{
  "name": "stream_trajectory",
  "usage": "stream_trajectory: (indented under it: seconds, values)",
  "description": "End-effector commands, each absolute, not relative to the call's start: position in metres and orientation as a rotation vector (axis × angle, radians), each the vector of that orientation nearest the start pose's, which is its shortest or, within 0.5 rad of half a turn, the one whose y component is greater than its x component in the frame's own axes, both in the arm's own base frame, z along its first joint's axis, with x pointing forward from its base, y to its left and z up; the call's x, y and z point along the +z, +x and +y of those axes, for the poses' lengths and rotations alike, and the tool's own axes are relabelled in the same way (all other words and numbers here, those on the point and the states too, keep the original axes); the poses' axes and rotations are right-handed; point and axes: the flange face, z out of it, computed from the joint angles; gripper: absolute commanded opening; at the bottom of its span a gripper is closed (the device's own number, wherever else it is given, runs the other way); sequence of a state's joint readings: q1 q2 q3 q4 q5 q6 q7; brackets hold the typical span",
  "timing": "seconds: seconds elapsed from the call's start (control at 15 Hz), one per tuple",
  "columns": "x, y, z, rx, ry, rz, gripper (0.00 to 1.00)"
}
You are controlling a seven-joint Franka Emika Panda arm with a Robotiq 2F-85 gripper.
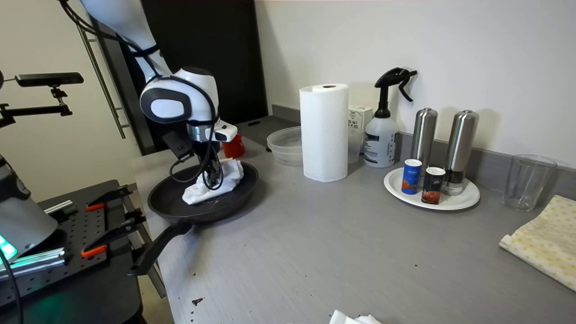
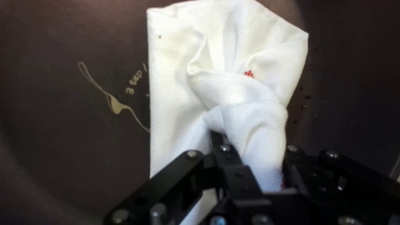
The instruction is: Wipe the pan using the towel
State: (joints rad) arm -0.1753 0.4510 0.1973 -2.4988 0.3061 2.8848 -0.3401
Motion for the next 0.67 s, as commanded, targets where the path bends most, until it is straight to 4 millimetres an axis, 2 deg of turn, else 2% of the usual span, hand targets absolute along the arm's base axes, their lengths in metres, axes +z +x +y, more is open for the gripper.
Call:
stream_trajectory:
  seconds: [0.0, 0.33, 0.6]
  values:
    - [0.096, 0.449, 0.005, 0.026, -2.975, -0.116, 0.06]
    - [0.098, 0.455, -0.008, 0.024, -2.956, -0.109, 0.06]
    - [0.099, 0.463, -0.036, 0.005, -2.916, -0.054, 0.06]
